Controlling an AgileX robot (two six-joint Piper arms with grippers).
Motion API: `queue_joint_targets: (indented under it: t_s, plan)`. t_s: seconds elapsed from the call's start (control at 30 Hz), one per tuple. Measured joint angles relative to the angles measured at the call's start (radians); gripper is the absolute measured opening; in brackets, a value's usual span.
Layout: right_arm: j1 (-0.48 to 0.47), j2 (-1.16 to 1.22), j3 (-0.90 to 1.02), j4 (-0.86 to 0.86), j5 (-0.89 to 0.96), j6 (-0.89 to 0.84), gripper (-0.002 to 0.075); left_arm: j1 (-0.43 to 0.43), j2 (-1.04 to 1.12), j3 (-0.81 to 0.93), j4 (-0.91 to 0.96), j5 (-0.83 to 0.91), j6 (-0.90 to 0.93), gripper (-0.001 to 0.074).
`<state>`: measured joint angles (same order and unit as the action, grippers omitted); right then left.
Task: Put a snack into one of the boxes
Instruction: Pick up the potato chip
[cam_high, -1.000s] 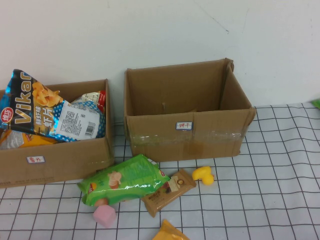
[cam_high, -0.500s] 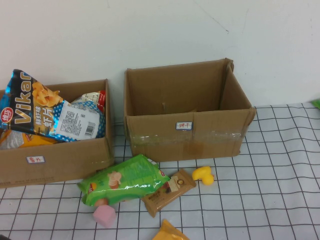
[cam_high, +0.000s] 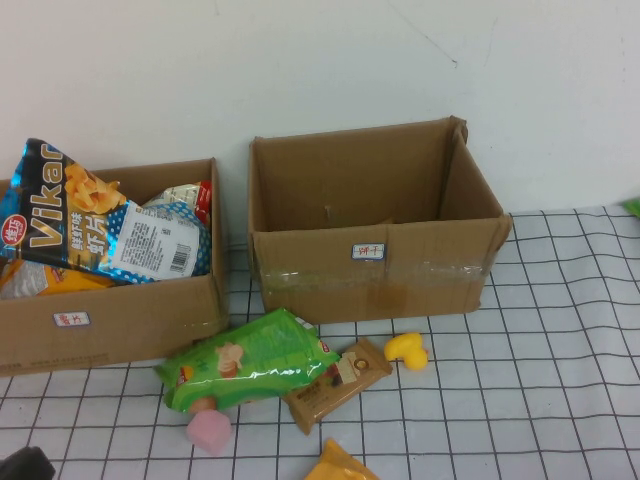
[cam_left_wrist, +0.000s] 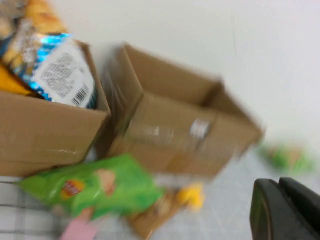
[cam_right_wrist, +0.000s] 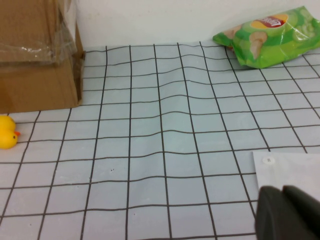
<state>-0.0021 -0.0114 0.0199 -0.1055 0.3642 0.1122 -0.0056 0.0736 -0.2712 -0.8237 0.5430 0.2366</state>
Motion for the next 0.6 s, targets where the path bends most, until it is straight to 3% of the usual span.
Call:
queue_joint_targets:
  t_s: [0.17, 0.43, 0.5, 0.6]
  plan:
    - [0.0, 0.0, 0.0, 0.0, -0.002, 0.001, -0.0001, -0.065, 0.216, -0.225, 0.221, 0.213, 0.084, -0.0001]
    - [0.0, 0.0, 0.002, 0.002, -0.003, -0.009, -0.0001, -0.284, 0.576, -0.446, 0.5, 0.354, 0.188, 0.0011]
    - [0.0, 0.0, 0.002, 0.002, -0.003, -0.01, -0.0001, -0.339, 0.661, -0.475, 0.588, 0.366, 0.188, 0.0058]
    - [0.0, 0.0, 0.002, 0.002, -0.003, -0.011, -0.0001, -0.432, 0.788, -0.506, 0.711, 0.366, 0.188, 0.0197]
